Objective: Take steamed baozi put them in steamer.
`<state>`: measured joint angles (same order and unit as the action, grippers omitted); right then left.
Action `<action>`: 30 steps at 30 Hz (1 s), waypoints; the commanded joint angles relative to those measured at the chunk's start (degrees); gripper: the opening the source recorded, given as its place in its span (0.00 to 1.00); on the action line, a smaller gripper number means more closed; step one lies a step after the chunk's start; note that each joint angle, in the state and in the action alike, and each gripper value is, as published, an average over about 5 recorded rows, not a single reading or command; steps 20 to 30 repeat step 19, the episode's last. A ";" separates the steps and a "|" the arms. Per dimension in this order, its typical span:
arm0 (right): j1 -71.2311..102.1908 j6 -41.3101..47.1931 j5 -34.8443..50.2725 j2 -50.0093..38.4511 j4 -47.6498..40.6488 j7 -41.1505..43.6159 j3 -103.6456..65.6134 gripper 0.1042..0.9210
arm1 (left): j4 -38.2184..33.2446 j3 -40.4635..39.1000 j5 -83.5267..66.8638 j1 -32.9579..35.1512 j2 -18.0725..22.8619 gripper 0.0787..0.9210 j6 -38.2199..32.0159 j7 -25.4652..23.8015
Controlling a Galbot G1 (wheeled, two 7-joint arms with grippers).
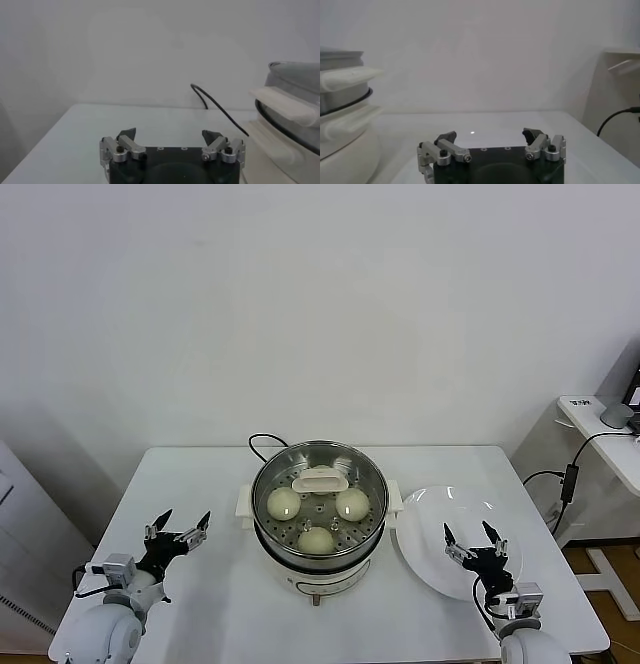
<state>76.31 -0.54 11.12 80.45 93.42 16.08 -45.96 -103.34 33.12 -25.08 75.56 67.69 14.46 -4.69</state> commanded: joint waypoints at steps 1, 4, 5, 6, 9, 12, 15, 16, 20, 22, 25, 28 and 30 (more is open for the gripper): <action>-0.02 0.59 0.03 0.12 0.11 0.14 -0.13 0.88 | -0.19 -0.04 -0.06 0.10 0.05 0.88 0.26 -0.05; 0.07 0.81 -0.01 0.09 0.18 0.18 -0.27 0.88 | -0.36 -0.02 -0.16 0.19 0.09 0.88 0.39 -0.06; 0.11 0.88 -0.01 0.08 0.21 0.20 -0.31 0.88 | -0.40 0.00 -0.19 0.22 0.10 0.88 0.43 -0.06; 0.17 0.93 -0.03 0.07 0.24 0.22 -0.36 0.88 | -0.43 0.01 -0.22 0.23 0.12 0.88 0.46 -0.06; 0.33 1.00 -0.08 0.04 0.31 0.34 -0.44 0.88 | -0.52 0.08 -0.36 0.29 0.19 0.88 0.56 -0.05; 0.38 1.01 -0.17 0.03 0.34 0.39 -0.46 0.88 | -0.64 0.12 -0.50 0.38 0.21 0.88 0.69 -0.02; 0.36 1.02 -0.27 0.03 0.36 0.42 -0.46 0.88 | -0.80 0.19 -0.60 0.44 0.25 0.88 0.83 0.02; 0.36 1.02 -0.31 0.04 0.36 0.44 -0.46 0.88 | -0.88 0.22 -0.64 0.46 0.26 0.88 0.87 0.03; 0.36 1.00 -0.41 0.05 0.36 0.48 -0.47 0.88 | -1.01 0.27 -0.71 0.50 0.28 0.88 0.95 0.04; 0.36 1.00 -0.41 0.05 0.36 0.48 -0.47 0.88 | -1.01 0.27 -0.71 0.50 0.28 0.88 0.95 0.04; 0.36 1.00 -0.41 0.05 0.36 0.48 -0.47 0.88 | -1.01 0.27 -0.71 0.50 0.28 0.88 0.95 0.04; 0.36 1.00 -0.41 0.05 0.36 0.48 -0.47 0.88 | -1.01 0.27 -0.71 0.50 0.28 0.88 0.95 0.04; 0.36 1.00 -0.41 0.05 0.36 0.48 -0.47 0.88 | -1.01 0.27 -0.71 0.50 0.28 0.88 0.95 0.04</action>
